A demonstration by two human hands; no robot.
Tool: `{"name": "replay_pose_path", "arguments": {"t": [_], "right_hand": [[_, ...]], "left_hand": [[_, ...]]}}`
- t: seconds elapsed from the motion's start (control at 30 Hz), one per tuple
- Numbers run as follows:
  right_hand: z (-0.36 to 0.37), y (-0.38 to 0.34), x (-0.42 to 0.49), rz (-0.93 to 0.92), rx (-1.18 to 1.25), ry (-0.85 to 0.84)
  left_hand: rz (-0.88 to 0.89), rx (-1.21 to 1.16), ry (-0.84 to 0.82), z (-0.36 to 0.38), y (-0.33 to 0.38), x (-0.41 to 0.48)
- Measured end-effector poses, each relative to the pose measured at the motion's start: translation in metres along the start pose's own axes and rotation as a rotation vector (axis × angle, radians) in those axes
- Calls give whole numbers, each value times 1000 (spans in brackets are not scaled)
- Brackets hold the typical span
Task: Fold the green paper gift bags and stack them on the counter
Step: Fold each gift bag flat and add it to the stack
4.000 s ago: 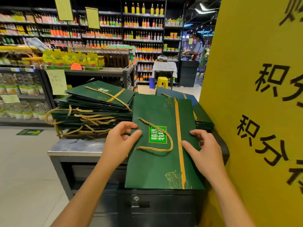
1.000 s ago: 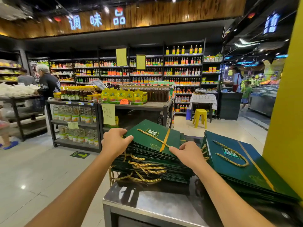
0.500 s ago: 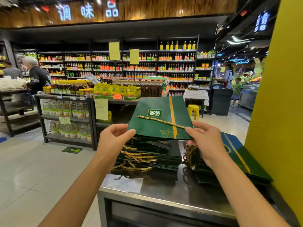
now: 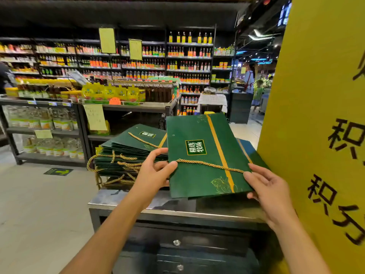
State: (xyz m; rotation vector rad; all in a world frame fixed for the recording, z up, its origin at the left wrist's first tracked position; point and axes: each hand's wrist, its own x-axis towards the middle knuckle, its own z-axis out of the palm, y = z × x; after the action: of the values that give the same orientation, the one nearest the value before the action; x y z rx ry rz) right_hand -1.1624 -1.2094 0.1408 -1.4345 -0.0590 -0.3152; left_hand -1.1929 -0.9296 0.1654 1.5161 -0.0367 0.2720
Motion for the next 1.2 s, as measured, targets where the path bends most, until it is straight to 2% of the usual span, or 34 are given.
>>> {"name": "replay_pose_path", "arguments": {"t": [0.27,0.47,0.6,0.87,1.07,1.2], "right_hand": [[-22,27,-3,-107,-332,85],[-21,35,-4,-212,-445,135],[-23,29,-3,-178,-403,140],[-24,18,-9,-87,-282,14],[-34,14,-10,-14,-75,-6],[-37,9,-11,30,57,-43]], "left_hand": [[-14,91,77,17,-35,4],[-47,113,102,13,-46,9],[-65,119,89,9,-50,11],[-57,124,80,6,-51,9],[-42,101,91,8,-48,5],[-54,88,42,10,-43,1]]}}
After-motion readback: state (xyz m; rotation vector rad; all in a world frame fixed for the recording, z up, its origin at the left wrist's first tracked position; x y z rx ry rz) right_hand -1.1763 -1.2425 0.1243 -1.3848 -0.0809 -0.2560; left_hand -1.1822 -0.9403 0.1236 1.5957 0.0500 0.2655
